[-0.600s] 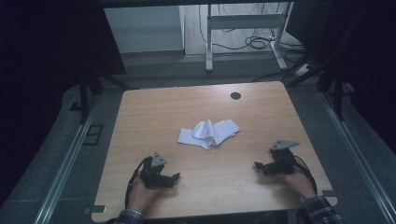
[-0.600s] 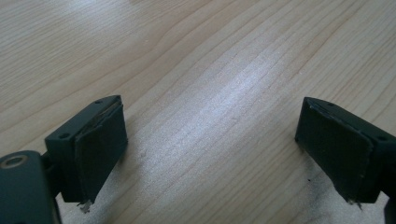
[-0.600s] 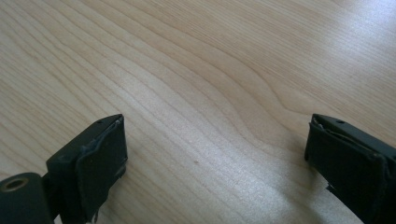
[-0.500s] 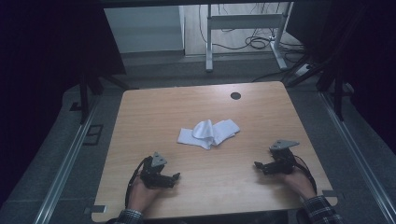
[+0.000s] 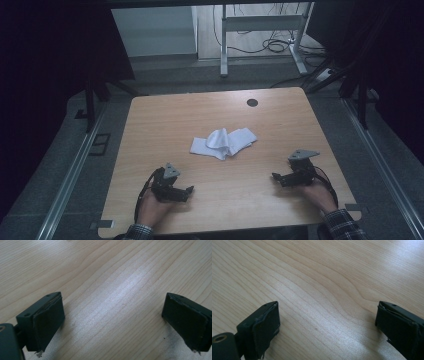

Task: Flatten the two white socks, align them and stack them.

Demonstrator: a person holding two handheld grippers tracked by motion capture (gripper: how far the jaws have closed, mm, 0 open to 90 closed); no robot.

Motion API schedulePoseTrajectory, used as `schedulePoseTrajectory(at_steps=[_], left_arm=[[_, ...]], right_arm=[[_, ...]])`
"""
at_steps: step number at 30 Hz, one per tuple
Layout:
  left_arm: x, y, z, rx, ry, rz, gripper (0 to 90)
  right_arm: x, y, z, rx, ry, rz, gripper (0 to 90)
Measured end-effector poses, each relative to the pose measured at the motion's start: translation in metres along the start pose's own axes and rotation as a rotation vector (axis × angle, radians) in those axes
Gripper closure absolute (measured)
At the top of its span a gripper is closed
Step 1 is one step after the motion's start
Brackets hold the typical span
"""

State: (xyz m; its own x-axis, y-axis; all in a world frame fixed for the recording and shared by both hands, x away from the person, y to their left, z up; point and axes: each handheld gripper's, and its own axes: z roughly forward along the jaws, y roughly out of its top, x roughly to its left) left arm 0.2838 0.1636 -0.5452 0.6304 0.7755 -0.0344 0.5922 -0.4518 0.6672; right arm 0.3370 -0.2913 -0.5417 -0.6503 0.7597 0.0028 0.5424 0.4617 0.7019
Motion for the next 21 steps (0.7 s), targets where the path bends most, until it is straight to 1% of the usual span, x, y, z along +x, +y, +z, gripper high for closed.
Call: schedulePoseTrajectory(at_steps=[12,17,19,21], left_arm=[[-0.0016,0.0015,0.0018,0.009,0.004,-0.004,0.5],[-0.0016,0.0016,0.0019,0.009,0.005,-0.005,0.3],[-0.0016,0.0016,0.002,0.01,0.005,-0.005,0.2],[-0.0016,0.0016,0.002,0.01,0.005,-0.005,0.2]], right_arm=[[-0.0009,0.0043,-0.0003,0.031,0.003,0.008,6.2],[-0.0027,0.0053,-0.0018,0.018,0.007,0.041,6.4],[-0.0026,0.0065,-0.0027,0.011,0.004,0.032,6.4],[-0.0019,0.0085,-0.0036,0.005,0.006,0.036,6.5]])
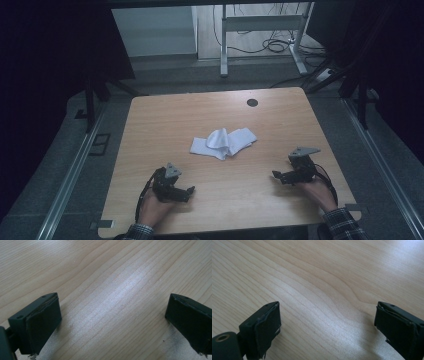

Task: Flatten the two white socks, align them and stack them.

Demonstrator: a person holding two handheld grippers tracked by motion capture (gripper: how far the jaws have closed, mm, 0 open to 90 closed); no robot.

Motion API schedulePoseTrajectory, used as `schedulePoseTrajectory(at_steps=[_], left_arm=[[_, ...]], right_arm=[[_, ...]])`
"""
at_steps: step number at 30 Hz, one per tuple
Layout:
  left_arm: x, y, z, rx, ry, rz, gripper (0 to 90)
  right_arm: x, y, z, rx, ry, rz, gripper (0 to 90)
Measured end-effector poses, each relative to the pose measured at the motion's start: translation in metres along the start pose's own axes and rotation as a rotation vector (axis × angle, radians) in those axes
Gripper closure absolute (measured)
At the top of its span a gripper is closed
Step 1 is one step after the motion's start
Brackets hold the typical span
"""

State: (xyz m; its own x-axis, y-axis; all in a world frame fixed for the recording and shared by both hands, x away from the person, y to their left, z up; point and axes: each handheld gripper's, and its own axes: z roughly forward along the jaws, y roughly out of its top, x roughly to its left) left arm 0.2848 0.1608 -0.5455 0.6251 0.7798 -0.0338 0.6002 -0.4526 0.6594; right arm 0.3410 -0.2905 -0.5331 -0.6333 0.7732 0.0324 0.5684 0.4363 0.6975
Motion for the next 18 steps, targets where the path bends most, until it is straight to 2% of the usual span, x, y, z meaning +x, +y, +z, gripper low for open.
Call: schedulePoseTrajectory(at_steps=[3,10,18], left_arm=[[0.0,0.0,0.0,0.0,0.0,0.0,0.2],[0.0,0.0,0.0,0.0,0.002,-0.003,0.0],[0.0,0.0,0.0,0.0,0.002,-0.004,0.0]], right_arm=[[0.001,0.002,0.0,0.007,0.01,0.014,6.8],[0.001,0.009,0.001,0.024,0.016,0.005,7.5],[0.0,0.017,0.004,0.036,0.015,0.034,9.0]])
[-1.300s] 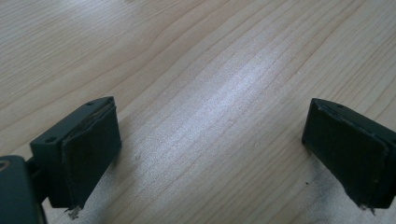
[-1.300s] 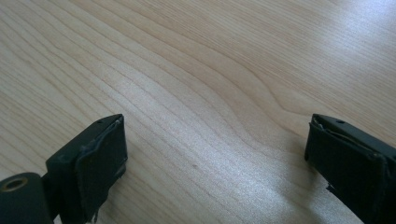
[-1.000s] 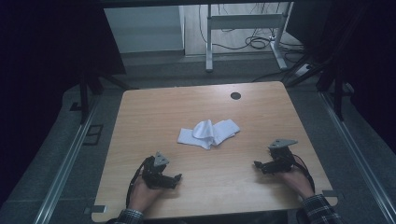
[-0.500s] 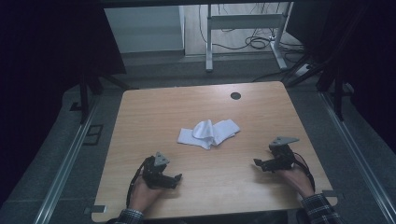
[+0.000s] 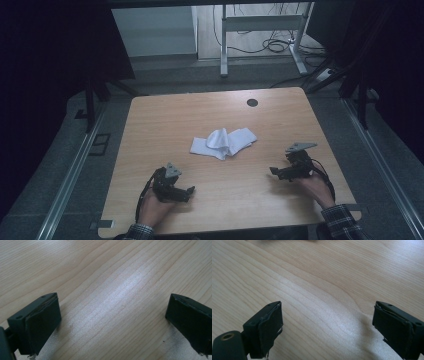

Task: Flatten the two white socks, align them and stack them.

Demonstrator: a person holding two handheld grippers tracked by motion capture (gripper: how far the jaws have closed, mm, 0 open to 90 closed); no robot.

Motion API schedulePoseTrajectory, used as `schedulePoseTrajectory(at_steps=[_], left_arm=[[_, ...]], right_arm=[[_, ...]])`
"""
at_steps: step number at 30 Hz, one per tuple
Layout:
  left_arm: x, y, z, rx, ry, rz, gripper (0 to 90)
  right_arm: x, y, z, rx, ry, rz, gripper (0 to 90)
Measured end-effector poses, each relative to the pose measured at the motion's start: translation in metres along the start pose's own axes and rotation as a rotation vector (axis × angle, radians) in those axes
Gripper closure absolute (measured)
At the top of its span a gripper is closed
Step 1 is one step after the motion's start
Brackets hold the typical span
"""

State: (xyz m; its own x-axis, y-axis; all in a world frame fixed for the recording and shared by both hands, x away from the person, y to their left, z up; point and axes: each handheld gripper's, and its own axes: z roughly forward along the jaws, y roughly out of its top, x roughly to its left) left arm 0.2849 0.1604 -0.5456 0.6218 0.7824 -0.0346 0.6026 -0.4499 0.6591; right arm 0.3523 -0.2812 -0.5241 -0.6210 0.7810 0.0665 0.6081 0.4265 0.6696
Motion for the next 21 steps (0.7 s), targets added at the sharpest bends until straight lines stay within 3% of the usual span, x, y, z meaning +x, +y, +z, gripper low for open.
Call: schedulePoseTrajectory(at_steps=[10,21], left_arm=[[0.0,0.0,0.0,0.0,0.0,0.0,0.0],[0.0,0.0,0.0,0.0,0.0,0.0,0.0]], right_arm=[[0.0,0.018,0.006,0.017,0.005,0.016,7.1],[0.0,0.045,0.012,0.01,0.005,0.009,23.7]])
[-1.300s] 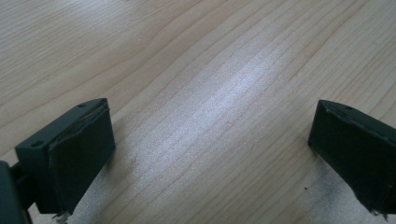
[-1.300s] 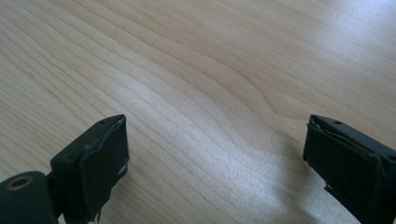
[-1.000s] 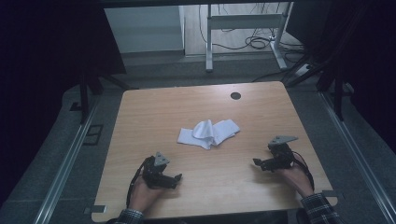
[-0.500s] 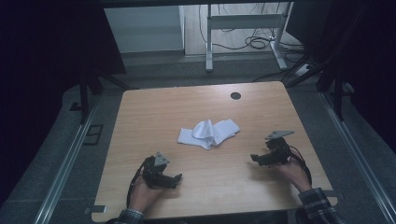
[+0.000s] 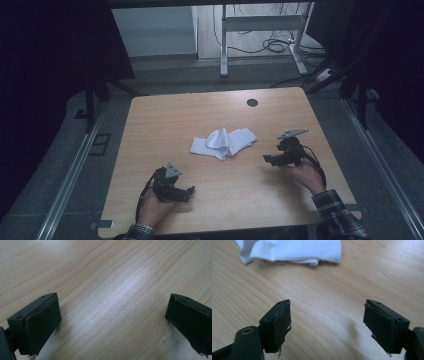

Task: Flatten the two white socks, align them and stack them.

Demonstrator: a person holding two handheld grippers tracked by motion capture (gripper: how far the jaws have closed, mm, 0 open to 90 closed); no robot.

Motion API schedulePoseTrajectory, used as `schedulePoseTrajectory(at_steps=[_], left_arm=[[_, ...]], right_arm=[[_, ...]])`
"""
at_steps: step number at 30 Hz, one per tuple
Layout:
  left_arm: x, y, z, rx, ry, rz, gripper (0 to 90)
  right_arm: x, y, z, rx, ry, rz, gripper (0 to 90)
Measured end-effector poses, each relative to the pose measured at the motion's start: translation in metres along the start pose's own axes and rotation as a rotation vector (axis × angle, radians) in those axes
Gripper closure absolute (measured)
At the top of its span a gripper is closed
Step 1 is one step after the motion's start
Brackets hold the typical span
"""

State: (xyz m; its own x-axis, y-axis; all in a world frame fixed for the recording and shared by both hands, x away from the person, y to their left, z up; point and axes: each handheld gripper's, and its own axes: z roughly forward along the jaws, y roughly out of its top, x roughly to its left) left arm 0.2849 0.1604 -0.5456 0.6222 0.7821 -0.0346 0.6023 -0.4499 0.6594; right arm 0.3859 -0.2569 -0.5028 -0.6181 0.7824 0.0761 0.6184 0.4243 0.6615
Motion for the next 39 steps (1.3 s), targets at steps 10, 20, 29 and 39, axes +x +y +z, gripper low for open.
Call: schedulePoseTrajectory(at_steps=[10,20,29,39], left_arm=[[0.0,0.0,0.0,0.001,0.003,-0.002,0.0],[0.0,0.0,0.0,0.001,0.003,-0.002,0.0],[0.0,0.0,0.0,0.001,0.003,-0.002,0.0],[0.0,0.0,0.0,0.001,0.002,-0.002,0.0]], right_arm=[[-0.006,0.026,0.007,0.01,0.056,0.034,35.7],[-0.012,0.056,0.022,0.026,0.061,0.027,56.3],[-0.011,0.074,0.042,0.036,0.022,0.022,67.5],[-0.013,0.073,0.075,0.073,-0.025,0.016,56.8]])
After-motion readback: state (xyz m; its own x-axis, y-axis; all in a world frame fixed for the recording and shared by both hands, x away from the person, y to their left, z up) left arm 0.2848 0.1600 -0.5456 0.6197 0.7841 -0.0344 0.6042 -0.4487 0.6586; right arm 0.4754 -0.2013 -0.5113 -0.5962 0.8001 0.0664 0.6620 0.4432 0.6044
